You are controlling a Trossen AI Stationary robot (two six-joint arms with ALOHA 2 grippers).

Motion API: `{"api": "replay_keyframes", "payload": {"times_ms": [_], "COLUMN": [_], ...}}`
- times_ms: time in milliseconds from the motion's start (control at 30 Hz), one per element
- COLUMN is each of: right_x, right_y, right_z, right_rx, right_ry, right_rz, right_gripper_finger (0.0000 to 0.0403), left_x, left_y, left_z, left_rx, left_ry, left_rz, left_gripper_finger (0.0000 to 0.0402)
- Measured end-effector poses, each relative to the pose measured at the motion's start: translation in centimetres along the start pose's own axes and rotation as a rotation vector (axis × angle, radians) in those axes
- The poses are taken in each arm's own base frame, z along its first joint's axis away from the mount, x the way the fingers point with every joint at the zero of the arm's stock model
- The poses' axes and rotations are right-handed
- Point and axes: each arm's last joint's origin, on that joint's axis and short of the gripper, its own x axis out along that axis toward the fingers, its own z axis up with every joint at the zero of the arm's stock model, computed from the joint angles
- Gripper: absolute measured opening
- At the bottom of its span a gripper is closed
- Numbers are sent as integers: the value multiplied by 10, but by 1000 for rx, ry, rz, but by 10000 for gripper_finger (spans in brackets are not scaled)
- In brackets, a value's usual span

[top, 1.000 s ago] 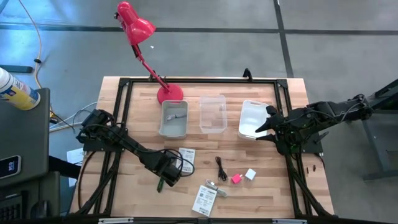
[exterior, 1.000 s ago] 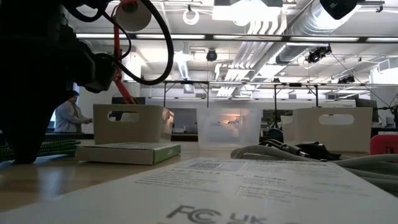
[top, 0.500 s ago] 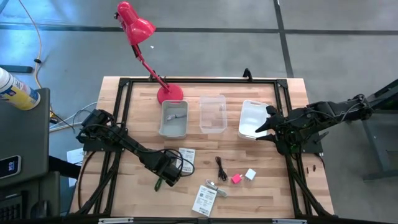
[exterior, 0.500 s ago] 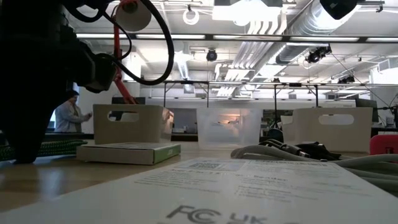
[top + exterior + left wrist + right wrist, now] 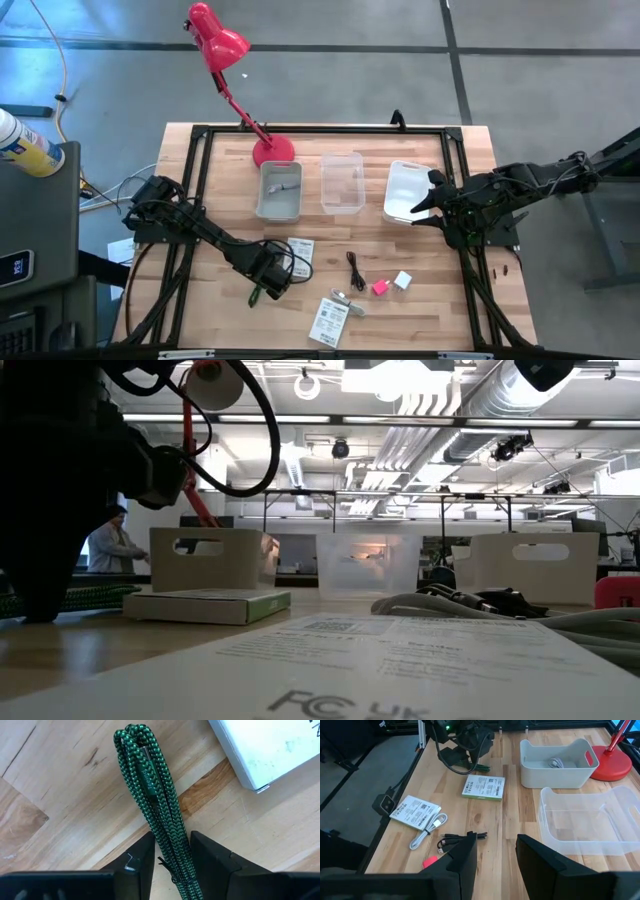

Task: Pick and place items into bin
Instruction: Put the black and green charger cable into the gray bin

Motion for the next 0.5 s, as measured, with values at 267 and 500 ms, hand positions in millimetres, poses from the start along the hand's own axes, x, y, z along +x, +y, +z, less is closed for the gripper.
{"api": "replay_keyframes", "payload": {"times_ms": [267, 500], "right_x": [0, 0], "right_y": [0, -1], "right_z": [0, 0], "right_rx": [0, 0], "right_ry": [0, -4], "right_rz": [-1, -22], "right_gripper_finger": [128, 128], "left_x": [-6, -20], "left_y": [-5, -7], "left_z": [1, 2], "left_rx": [29, 54], "left_ry": [-2, -5], "left_rz": [-8, 51], "left_gripper_finger": [110, 110]}}
